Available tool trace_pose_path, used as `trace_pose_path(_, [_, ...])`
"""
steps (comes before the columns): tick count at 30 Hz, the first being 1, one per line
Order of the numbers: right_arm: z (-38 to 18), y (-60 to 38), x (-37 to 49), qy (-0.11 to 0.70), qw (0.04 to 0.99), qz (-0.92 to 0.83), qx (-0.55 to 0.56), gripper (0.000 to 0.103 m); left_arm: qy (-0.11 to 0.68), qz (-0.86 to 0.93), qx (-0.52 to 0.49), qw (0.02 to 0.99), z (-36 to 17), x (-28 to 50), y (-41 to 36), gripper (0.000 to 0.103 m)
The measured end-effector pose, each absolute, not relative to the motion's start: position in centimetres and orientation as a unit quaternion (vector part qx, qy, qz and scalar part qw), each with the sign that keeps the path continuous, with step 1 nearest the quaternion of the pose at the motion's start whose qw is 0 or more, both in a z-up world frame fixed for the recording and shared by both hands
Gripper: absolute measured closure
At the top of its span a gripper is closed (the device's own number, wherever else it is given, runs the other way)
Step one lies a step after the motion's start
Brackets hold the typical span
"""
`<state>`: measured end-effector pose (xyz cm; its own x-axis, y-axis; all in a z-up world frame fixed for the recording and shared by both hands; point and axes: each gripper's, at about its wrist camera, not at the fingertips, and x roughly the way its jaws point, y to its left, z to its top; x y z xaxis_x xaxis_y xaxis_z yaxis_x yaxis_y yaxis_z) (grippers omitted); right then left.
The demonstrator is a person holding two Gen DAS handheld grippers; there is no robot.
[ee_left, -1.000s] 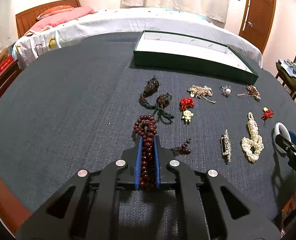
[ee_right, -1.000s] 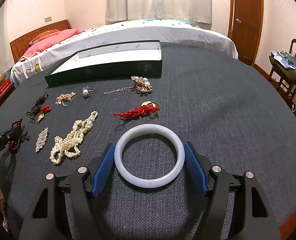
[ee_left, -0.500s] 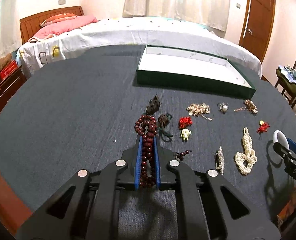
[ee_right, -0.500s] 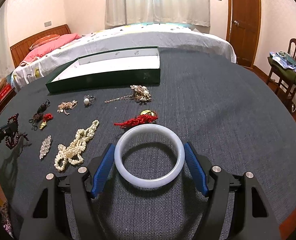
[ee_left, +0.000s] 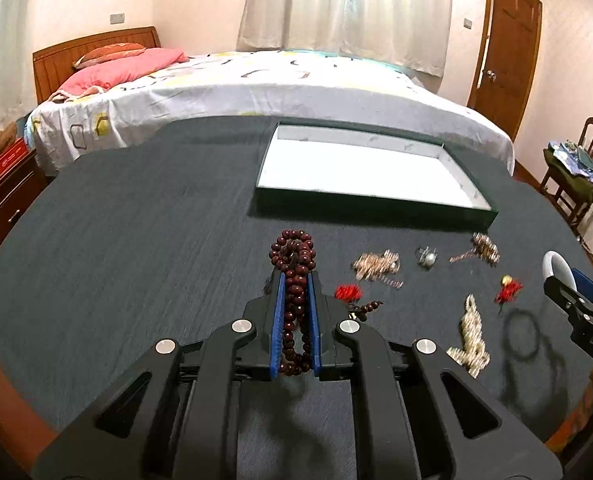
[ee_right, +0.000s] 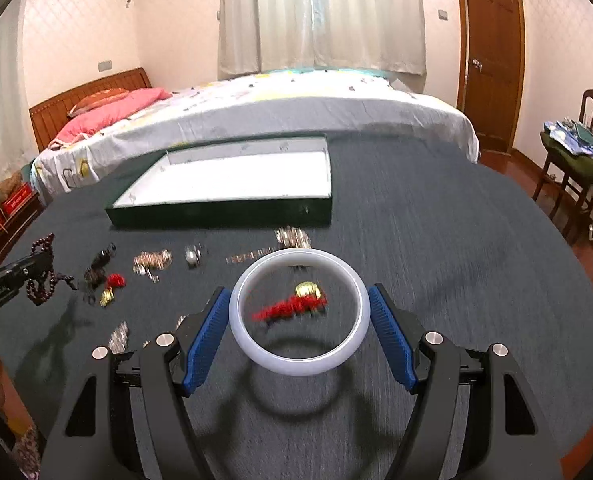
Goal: Organize jewelry
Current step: 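Carry the mala with the left tool into the box while the right tool carries the bangle there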
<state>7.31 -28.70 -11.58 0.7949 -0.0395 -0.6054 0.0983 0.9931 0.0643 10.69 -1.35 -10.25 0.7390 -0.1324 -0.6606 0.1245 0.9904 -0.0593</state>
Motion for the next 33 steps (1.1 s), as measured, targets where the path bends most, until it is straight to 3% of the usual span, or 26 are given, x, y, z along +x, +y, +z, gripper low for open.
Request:
trace_pose_path(18, [-6.7,-28.7,23.3,0.264,0.964,-0.020,0.029,0.035,0.320,-0.106,0.014,0.942,-6.4,26.5,-6.6,0.092])
trace_pose_path(33, [-13.1,-28.9,35.8,0.381,0.924,-0.019,0.031,0.035,0.415,-0.086,0.017,0.906,-11.9,40.3,-8.9,0.092])
